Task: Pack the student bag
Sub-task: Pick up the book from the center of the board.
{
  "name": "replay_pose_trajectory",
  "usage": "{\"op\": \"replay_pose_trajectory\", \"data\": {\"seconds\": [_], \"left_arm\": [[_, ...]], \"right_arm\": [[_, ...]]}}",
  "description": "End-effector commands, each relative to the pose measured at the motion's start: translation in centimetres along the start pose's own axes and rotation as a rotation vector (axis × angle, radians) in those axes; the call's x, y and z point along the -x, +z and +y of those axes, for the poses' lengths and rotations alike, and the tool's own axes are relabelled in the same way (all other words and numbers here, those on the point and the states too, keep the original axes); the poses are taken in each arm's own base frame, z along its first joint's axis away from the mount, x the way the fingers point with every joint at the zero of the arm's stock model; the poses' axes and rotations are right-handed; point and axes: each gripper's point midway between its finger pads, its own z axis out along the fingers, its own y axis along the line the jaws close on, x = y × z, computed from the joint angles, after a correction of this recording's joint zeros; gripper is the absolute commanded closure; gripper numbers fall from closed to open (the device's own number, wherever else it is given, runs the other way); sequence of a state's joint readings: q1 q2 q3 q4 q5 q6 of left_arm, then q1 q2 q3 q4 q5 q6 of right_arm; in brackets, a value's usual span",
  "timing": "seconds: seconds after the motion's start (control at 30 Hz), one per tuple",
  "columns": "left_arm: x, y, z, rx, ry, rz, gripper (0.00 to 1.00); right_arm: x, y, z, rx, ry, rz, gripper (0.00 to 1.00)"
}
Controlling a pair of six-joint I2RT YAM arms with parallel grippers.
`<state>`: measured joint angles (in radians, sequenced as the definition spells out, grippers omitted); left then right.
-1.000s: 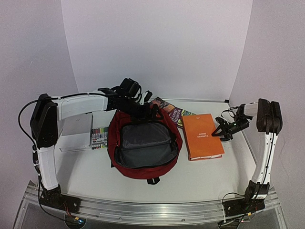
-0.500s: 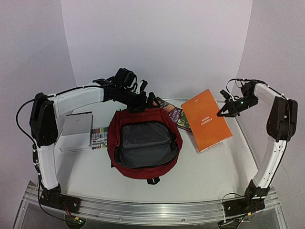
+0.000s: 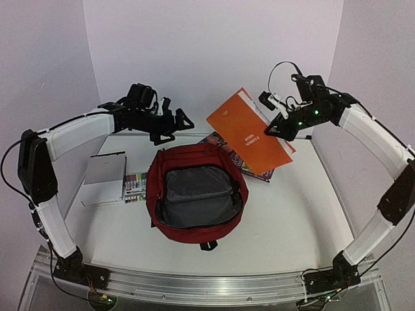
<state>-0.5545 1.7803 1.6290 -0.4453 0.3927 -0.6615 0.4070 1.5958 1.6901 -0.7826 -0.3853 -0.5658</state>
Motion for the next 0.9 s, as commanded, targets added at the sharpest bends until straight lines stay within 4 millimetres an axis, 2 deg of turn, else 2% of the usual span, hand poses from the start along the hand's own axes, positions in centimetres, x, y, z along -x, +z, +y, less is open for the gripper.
{"op": "replay_pose_trajectory", "data": {"seconds": [0.0, 0.1, 0.17, 0.23, 0.27, 0.4, 0.57, 0.67, 0.87], "left_arm": [[3.8, -5.9, -1.8, -0.063, -0.029, -0.153, 0.0], [4.0, -7.5, -1.7, -0.112, -0.085, -0.156, 0.0], [3.8, -8.1, -2.3, -0.154, -0.101, -0.144, 0.0], [3.3, -8.1, -3.1, -0.201, -0.103, -0.106, 0.0], [3.0, -8.1, -3.6, -0.227, -0.103, -0.078, 0.0], [1.6, -7.6, -5.2, -0.332, -0.118, 0.044, 0.0], [0.0, -7.4, -7.6, -0.522, -0.122, 0.199, 0.0], [-0.5, -7.9, -8.8, -0.622, -0.122, 0.264, 0.0], [-1.6, -8.0, -9.9, -0.725, -0.118, 0.374, 0.0]], "right_arm": [[4.9, -4.2, -1.6, -0.325, -0.274, -0.155, 0.99], [5.6, -5.0, 0.5, -0.41, -0.45, -0.207, 0.99], [6.4, -6.3, 1.5, -0.48, -0.553, -0.266, 0.99], [6.2, -6.5, 3.0, -0.515, -0.658, -0.304, 0.99], [6.7, -7.4, 3.3, -0.559, -0.71, -0.338, 0.98], [6.7, -8.5, 4.5, -0.66, -0.856, -0.407, 0.99], [6.6, -9.5, 6.7, -0.713, -1.011, -0.529, 0.98], [5.9, -9.4, 8.4, -0.693, -1.098, -0.583, 0.99], [5.1, -9.7, 10.8, -0.663, -1.198, -0.674, 1.0]]}}
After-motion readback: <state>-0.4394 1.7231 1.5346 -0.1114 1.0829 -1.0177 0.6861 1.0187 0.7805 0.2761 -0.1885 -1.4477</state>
